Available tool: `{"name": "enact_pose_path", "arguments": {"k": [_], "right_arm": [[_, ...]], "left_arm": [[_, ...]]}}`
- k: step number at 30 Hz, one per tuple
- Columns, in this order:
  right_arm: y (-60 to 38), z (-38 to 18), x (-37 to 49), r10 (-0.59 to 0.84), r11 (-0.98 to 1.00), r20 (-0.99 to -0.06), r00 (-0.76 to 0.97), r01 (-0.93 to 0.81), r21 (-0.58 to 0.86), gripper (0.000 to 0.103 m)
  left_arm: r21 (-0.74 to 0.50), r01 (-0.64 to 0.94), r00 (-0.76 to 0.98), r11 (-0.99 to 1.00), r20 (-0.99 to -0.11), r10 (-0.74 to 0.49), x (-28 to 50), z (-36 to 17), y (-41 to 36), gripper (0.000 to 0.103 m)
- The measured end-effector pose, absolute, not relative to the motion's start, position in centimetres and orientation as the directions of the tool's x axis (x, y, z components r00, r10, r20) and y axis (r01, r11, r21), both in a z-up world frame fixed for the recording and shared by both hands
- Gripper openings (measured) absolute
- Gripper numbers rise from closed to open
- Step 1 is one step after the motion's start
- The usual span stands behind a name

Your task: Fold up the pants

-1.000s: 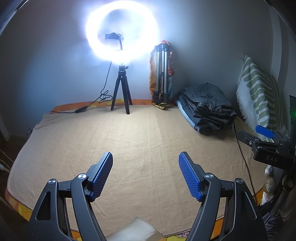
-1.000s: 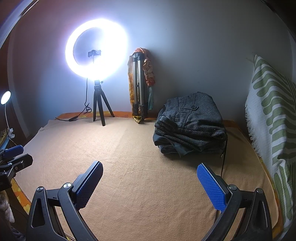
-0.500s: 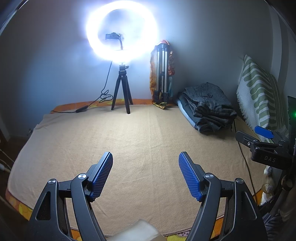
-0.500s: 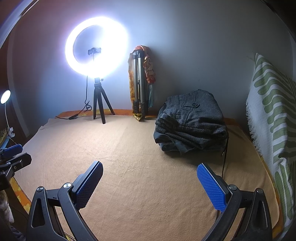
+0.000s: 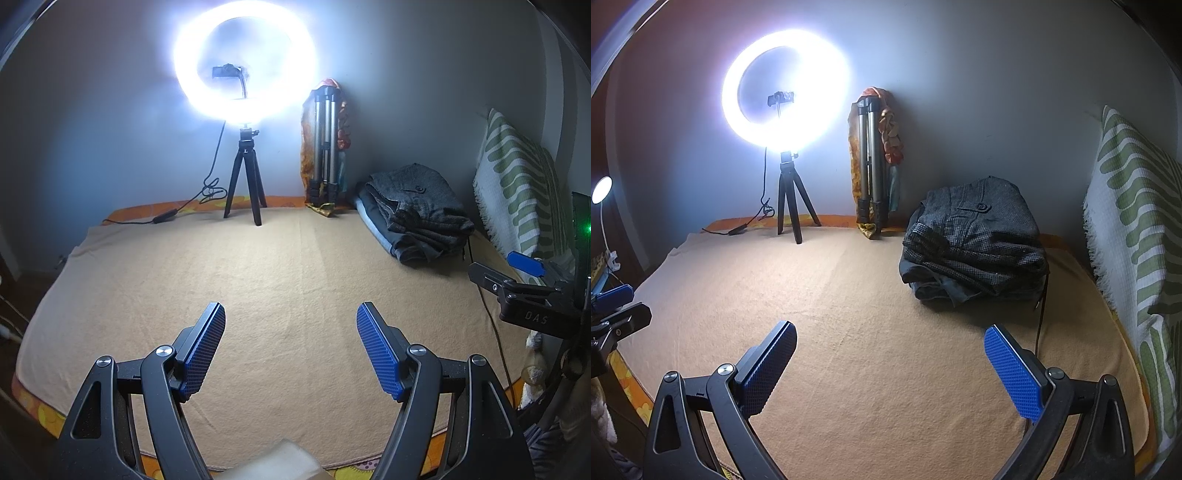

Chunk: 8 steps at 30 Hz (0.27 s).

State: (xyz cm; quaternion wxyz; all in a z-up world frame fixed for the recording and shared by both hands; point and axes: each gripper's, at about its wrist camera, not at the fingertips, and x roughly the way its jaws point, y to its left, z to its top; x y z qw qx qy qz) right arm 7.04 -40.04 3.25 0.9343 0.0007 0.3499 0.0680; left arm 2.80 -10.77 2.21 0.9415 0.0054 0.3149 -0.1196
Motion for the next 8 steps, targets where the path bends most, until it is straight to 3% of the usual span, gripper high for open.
{"name": "enact_pose_path", "arguments": {"k": [8], "right_arm": [[-39.97, 2.79, 7.43, 0.133, 0.99, -0.666, 0.734, -0.131, 0.053, 0.103]], "left_arm": [[-0.063, 0.215, 0.77, 0.975, -0.603, -0.209, 2.96, 1.8, -9.84, 0.074]]}}
